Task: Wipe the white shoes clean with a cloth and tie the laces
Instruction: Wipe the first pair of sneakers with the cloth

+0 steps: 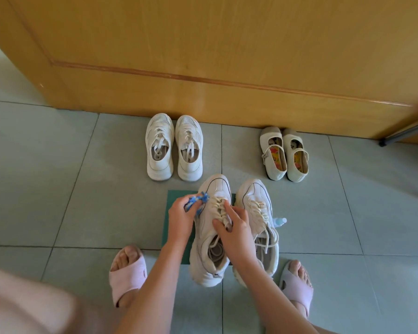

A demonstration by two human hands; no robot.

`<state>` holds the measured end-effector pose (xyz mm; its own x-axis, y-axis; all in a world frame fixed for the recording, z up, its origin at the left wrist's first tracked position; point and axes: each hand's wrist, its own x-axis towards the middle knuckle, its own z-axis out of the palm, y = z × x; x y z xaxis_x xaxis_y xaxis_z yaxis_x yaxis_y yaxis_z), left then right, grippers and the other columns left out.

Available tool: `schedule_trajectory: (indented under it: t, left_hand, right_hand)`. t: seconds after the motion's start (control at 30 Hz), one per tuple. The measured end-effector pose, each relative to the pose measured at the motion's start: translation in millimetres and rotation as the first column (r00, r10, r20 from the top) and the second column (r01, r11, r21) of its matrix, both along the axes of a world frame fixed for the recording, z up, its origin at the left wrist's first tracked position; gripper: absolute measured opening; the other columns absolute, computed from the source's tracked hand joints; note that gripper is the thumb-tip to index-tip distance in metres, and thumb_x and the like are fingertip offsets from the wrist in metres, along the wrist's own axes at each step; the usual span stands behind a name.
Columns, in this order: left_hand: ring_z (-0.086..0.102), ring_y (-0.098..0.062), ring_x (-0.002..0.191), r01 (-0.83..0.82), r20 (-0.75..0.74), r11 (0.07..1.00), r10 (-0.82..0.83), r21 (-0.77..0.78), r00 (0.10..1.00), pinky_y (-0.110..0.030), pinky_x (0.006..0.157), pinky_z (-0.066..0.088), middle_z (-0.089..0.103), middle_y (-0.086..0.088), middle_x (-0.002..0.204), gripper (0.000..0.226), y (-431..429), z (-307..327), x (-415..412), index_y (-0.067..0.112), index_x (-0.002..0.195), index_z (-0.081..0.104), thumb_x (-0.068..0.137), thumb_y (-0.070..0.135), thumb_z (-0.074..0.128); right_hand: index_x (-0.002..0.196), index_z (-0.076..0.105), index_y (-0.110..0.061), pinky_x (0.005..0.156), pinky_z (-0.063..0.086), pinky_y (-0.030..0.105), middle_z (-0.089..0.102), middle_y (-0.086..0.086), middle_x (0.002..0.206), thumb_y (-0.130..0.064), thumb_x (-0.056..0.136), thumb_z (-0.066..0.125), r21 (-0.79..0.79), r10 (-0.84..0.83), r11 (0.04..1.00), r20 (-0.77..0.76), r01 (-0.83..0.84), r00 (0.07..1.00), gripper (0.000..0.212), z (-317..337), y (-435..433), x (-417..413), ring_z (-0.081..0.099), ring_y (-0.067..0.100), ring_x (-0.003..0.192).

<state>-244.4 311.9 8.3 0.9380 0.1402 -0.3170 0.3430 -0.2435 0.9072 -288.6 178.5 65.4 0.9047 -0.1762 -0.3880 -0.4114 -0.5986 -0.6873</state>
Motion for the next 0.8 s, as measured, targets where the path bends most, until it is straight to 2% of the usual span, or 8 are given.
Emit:
schedule_trajectory:
  t: [0.17, 0.3, 0.47, 0.53, 0.6, 0.67, 0.8]
  left_hand:
    - [0.063, -0.016, 0.092, -0.044, -0.04, 0.997, 0.042, -0.063, 0.998, -0.042, 0.083, 0.053, 0.067, -0.003, 0.098, 0.022, -4.5, 5.3, -25.8, 0.017, 0.102, 0.068, 0.087, 0.033, 0.062]
    - [0.062, -0.017, 0.091, -0.07, -0.02, 0.997, 0.069, -0.033, 0.997, -0.039, 0.082, 0.053, 0.064, -0.004, 0.098, 0.018, -4.3, 14.4, -26.3, 0.014, 0.1, 0.067, 0.088, 0.026, 0.063]
    - [0.059, -0.009, 0.086, -0.071, -0.064, 0.997, 0.069, -0.022, 0.996, -0.013, 0.071, 0.046, 0.063, -0.003, 0.098, 0.02, -10.1, 20.3, -53.2, 0.011, 0.103, 0.066, 0.087, 0.023, 0.064]
    - [0.06, -0.012, 0.085, -0.077, -0.086, 0.997, 0.077, -0.007, 0.993, -0.014, 0.07, 0.045, 0.064, -0.003, 0.096, 0.018, -7.7, 18.1, -64.6, 0.012, 0.102, 0.067, 0.087, 0.022, 0.064]
    - [0.062, -0.018, 0.085, -0.1, -0.114, 0.995, 0.099, -0.007, 0.989, -0.022, 0.07, 0.046, 0.066, -0.005, 0.093, 0.016, -7.7, 16.8, -76.0, 0.013, 0.098, 0.067, 0.088, 0.024, 0.063]
    - [0.062, -0.02, 0.082, -0.119, -0.129, 0.993, 0.118, 0.0, 0.985, -0.022, 0.067, 0.043, 0.066, -0.007, 0.089, 0.016, -9.5, 15.8, -86.7, 0.011, 0.095, 0.068, 0.088, 0.024, 0.063]
    - [0.059, -0.017, 0.076, -0.136, -0.134, 0.991, 0.137, 0.019, 0.981, -0.015, 0.061, 0.039, 0.065, -0.007, 0.083, 0.016, -9.9, 19.2, -101.0, 0.007, 0.091, 0.066, 0.087, 0.022, 0.064]
  right_hand:
    - [0.145, 0.031, -0.029, 0.095, 0.047, 0.03, 0.034, -0.009, 0.138, -0.038, 0.091, 0.055, -0.002, 0.003, 1.0, 0.01, -0.003, 1.0, 0.06, -0.8, -0.4, -0.1, 0.04, 0.012, 0.124]
    - [0.146, 0.031, -0.027, 0.089, 0.041, 0.021, 0.032, -0.007, 0.141, -0.037, 0.093, 0.054, 0.008, 0.011, 1.0, -0.008, -0.011, 1.0, 0.059, 1.9, -0.4, 1.2, 0.039, 0.011, 0.123]
    - [0.146, 0.032, -0.024, 0.09, 0.04, 0.021, 0.033, -0.004, 0.141, -0.034, 0.093, 0.054, 0.023, 0.016, 1.0, -0.006, -0.016, 1.0, 0.058, 4.0, -0.6, 1.1, 0.04, 0.013, 0.124]
    - [0.146, 0.031, -0.024, 0.087, 0.042, 0.022, 0.031, -0.003, 0.141, -0.034, 0.094, 0.052, 0.0, 0.027, 1.0, -0.014, -0.027, 1.0, 0.057, 3.7, 0.5, 1.6, 0.045, 0.013, 0.117]
    - [0.147, 0.03, -0.025, 0.078, 0.043, 0.023, 0.03, -0.002, 0.142, -0.035, 0.095, 0.05, -0.041, 0.043, 0.998, -0.016, -0.044, 0.999, 0.056, 3.7, 1.6, 2.0, 0.049, 0.01, 0.101]
    - [0.146, 0.03, -0.025, 0.075, 0.043, 0.022, 0.031, 0.0, 0.142, -0.035, 0.095, 0.05, -0.062, 0.052, 0.997, -0.013, -0.052, 0.999, 0.056, 3.9, 1.9, 2.4, 0.049, 0.008, 0.09]
    - [0.146, 0.032, -0.022, 0.083, 0.041, 0.022, 0.032, 0.003, 0.141, -0.032, 0.096, 0.05, -0.071, 0.061, 0.996, -0.014, -0.062, 0.998, 0.054, 6.5, 1.1, 3.8, 0.042, 0.007, 0.091]
